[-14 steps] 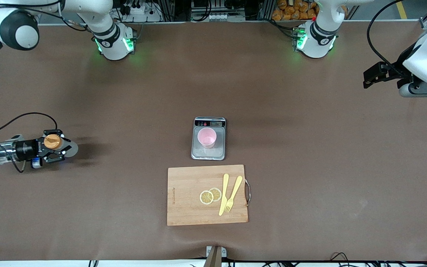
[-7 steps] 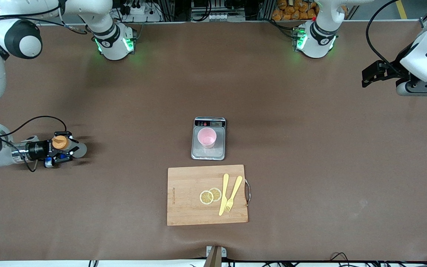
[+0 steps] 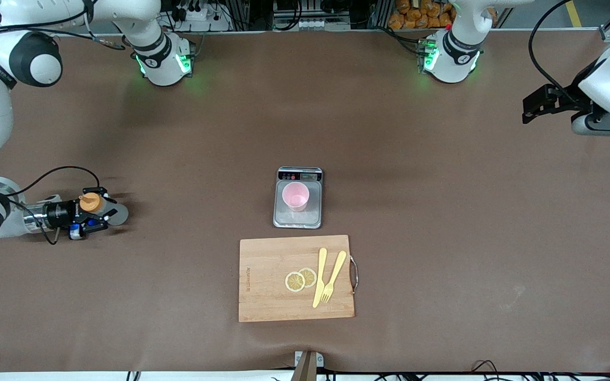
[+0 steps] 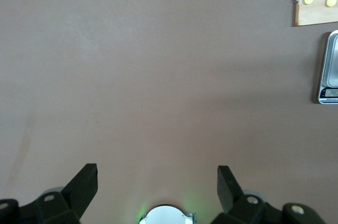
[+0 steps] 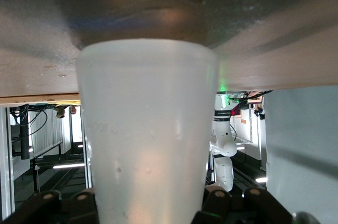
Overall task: Add sauce to pink cup with both arms
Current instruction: 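Set the bottle upright and open the right gripper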
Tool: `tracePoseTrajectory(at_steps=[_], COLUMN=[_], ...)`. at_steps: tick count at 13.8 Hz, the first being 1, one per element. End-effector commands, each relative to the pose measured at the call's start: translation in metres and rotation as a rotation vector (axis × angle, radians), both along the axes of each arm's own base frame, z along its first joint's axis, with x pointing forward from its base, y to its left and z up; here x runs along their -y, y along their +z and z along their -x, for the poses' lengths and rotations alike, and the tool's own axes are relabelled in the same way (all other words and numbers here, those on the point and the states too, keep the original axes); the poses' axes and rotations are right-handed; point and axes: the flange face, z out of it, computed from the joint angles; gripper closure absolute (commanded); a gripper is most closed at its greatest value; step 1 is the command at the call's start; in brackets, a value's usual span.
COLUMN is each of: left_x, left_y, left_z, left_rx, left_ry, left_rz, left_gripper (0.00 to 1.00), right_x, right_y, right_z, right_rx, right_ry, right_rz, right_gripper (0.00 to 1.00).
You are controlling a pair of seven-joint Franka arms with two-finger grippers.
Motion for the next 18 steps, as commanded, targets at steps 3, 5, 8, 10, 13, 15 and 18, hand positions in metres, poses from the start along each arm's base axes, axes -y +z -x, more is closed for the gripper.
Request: tracePoseTrajectory(at_steps=[3,5,8,10,13,15,18], left_x=[-0.022,-0.021,-0.021,-0.021,-0.022,-0.021,-0.021], left_y=[0.01,0.01,0.011,0.013,0.015,0.016,0.017], left_z=[0.005,0.005,0.006,0.006,0.007,0.008,0.009], left_rx=[0.015,0.016,0.018,0.021,0.026,0.027,0.025], left_ry=[-0.02,-0.023,-0.023,-0.023,-0.021,-0.023,-0.025], left_rz=[0.014,0.014,0.014,0.014,0.013,0.016,0.022], left_gripper=[0.0,0.0,0.0,0.0,0.0,0.0,0.0], right_x=[0.009,0.022,0.05,0.071,0.084,0.076,0.027], right_y=[0.024,0.052,0.077,0.102,0.167,0.225,0.298], right_z=[-0.012,-0.021,-0.025,-0.024,-0.031,-0.045,-0.063], right_rx=[0.045,0.091,0.133,0.165,0.226,0.293,0.377], right_ry=[0.006,0.036,0.052,0.046,0.111,0.174,0.284], right_rz=[0.014,0.076,0.154,0.19,0.338,0.465,0.592], right_gripper=[0.0,0.0,0.0,0.0,0.0,0.0,0.0])
